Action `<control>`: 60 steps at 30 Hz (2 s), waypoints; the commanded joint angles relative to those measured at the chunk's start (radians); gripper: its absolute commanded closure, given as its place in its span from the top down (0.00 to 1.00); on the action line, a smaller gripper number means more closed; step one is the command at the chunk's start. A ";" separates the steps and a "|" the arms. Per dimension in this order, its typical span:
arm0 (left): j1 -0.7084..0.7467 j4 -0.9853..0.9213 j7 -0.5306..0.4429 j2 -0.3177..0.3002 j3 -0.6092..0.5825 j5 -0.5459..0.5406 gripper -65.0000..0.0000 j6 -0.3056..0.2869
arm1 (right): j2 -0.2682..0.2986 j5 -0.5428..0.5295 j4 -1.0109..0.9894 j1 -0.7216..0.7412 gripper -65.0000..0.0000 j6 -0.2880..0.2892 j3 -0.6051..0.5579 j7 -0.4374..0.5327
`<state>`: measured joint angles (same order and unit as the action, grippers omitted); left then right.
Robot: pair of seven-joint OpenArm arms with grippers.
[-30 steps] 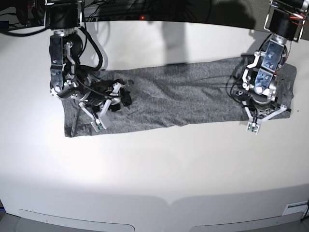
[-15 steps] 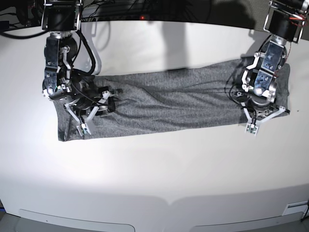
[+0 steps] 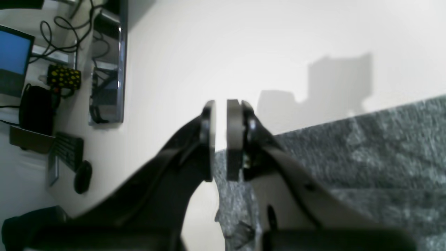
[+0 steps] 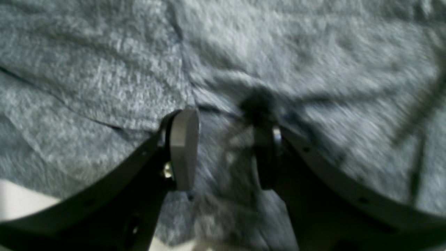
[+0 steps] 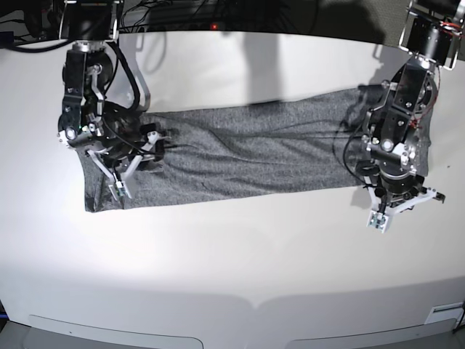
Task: Fold the T-shirt properly
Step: 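Grasp the ends of the folded grey strip with both grippers, then pull the strip ends apart with both grippers to straighten it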
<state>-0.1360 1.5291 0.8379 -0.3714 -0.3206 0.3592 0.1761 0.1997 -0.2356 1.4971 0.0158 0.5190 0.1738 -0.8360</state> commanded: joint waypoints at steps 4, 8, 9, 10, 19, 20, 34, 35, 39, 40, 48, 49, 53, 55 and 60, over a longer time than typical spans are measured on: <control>-0.019 0.018 -0.016 -0.011 0.006 0.019 0.09 0.008 | 0.011 -0.008 0.122 0.020 0.41 -0.003 0.003 0.016; -0.019 0.018 -0.016 -0.011 0.006 0.019 0.11 0.008 | 0.011 -0.008 0.224 0.020 0.41 -0.003 0.003 -0.003; -0.019 0.018 -0.016 -0.011 0.006 0.019 0.15 0.008 | 0.011 -0.008 0.248 0.020 0.41 -0.003 0.003 -0.008; -0.019 0.018 -0.016 -0.011 0.006 0.018 0.22 0.008 | 0.011 -0.008 0.269 0.020 0.41 -0.003 0.003 -0.013; -0.019 0.018 -0.016 -0.011 0.006 0.019 0.69 0.008 | 0.011 -0.011 0.364 0.019 0.41 -0.004 0.003 -0.020; -0.019 0.018 -0.016 -0.011 0.006 0.019 0.69 0.008 | 0.010 -0.011 0.364 0.019 0.41 -0.004 0.003 -0.020; -0.019 0.018 0.068 -0.126 0.006 -0.072 0.69 -0.110 | 0.011 -0.011 0.364 0.019 0.41 -0.003 0.003 -0.029; -0.019 0.018 0.071 -0.155 0.007 -0.105 0.69 -0.126 | 0.011 -0.014 0.364 0.019 0.41 -0.003 0.003 -0.032; -0.019 0.018 0.096 -0.246 0.070 -0.261 0.69 -0.243 | 0.011 -0.129 0.365 0.020 0.41 -0.002 0.003 -0.066; -0.019 0.018 0.102 -0.259 0.105 -0.310 0.69 -0.276 | 0.011 -0.160 0.365 0.020 0.41 -0.002 0.003 -0.076; -0.016 0.013 0.172 -0.299 0.482 -0.768 0.69 -0.612 | 0.011 -0.222 0.365 0.020 0.41 0.005 0.003 -0.111; -0.016 0.008 0.198 -0.301 0.521 -0.824 0.69 -0.655 | 0.011 -0.222 0.367 0.020 0.41 0.005 0.003 -0.117; -0.016 -0.092 0.272 -0.332 0.608 -0.975 0.69 -0.805 | 0.011 -0.222 0.383 0.019 0.41 0.034 0.003 -0.142; -0.016 -0.192 0.275 -0.364 0.610 -1.034 0.69 -0.839 | 0.011 -0.229 0.410 0.020 0.41 0.059 0.003 -0.154; -0.017 -0.460 0.279 -0.414 0.610 -1.255 0.69 -0.874 | 0.010 -0.310 0.493 0.019 0.41 0.061 0.003 -0.179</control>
<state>-0.1371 1.0554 1.1259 -0.7567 0.2806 -0.8787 -0.6910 0.2024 -0.5327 1.9732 0.0189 0.5758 0.1741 -1.0317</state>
